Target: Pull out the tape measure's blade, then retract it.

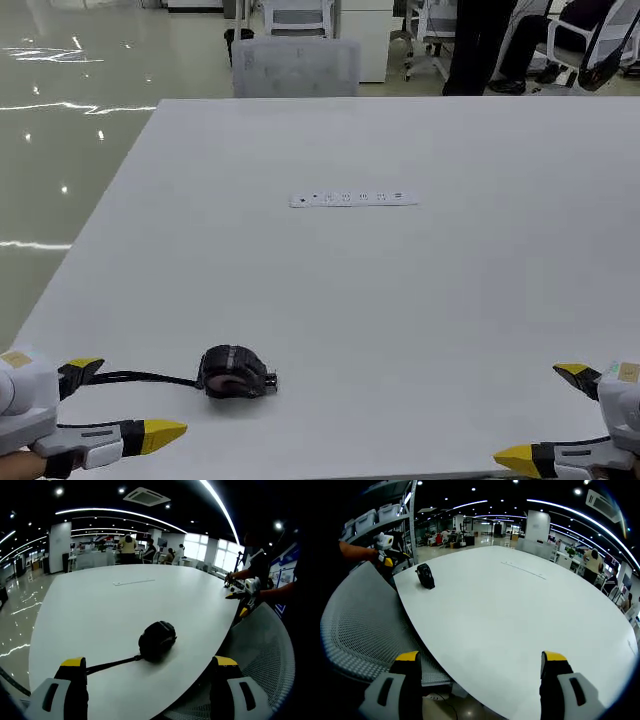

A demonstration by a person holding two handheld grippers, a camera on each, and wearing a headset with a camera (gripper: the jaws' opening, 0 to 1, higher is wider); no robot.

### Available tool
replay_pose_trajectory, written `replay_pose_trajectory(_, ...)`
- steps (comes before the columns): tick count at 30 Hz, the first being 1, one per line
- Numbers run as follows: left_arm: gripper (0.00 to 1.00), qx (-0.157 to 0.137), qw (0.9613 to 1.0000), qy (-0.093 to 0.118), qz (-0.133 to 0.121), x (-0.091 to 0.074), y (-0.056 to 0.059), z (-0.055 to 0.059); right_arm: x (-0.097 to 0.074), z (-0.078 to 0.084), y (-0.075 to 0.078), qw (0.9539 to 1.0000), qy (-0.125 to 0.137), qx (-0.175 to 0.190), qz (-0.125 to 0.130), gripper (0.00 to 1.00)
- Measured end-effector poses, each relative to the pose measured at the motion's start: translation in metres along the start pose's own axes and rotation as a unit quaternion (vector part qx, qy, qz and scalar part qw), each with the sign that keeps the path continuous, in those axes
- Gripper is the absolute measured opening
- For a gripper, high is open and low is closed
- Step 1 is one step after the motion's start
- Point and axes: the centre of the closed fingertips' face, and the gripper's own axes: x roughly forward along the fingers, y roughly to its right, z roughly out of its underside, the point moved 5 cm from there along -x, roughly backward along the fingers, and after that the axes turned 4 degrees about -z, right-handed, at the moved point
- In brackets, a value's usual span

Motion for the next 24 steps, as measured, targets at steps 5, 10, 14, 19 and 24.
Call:
replay_pose_trajectory(5,1.00,0.007,1.0000,-0.003,0.005,0.002,0.002,0.000,-0.002,0.001,-0.003,0.9998,-0.005,-0.017,-0.002,1.00)
replay_pose_trajectory(10,1.00,0.005,0.9999,0.001,0.012,0.003,0.003,-0.004,-0.002,0.000,-0.002,0.9999,0.000,-0.013,0.001,1.00)
replay_pose_trajectory(14,1.00,0.013,0.9998,-0.005,0.014,0.003,0.002,-0.007,-0.002,0.000,-0.001,0.9999,0.002,-0.009,0.004,1.00)
replay_pose_trajectory(19,1.00,0.013,0.9997,0.007,0.018,0.001,0.002,-0.014,-0.004,-0.004,0.004,0.9999,0.008,0.008,0.011,1.00)
replay_pose_trajectory(24,1.00,0.012,0.9999,0.002,0.013,0.002,0.000,-0.012,-0.001,-0.007,0.005,0.9999,0.005,-0.007,0.008,1.00)
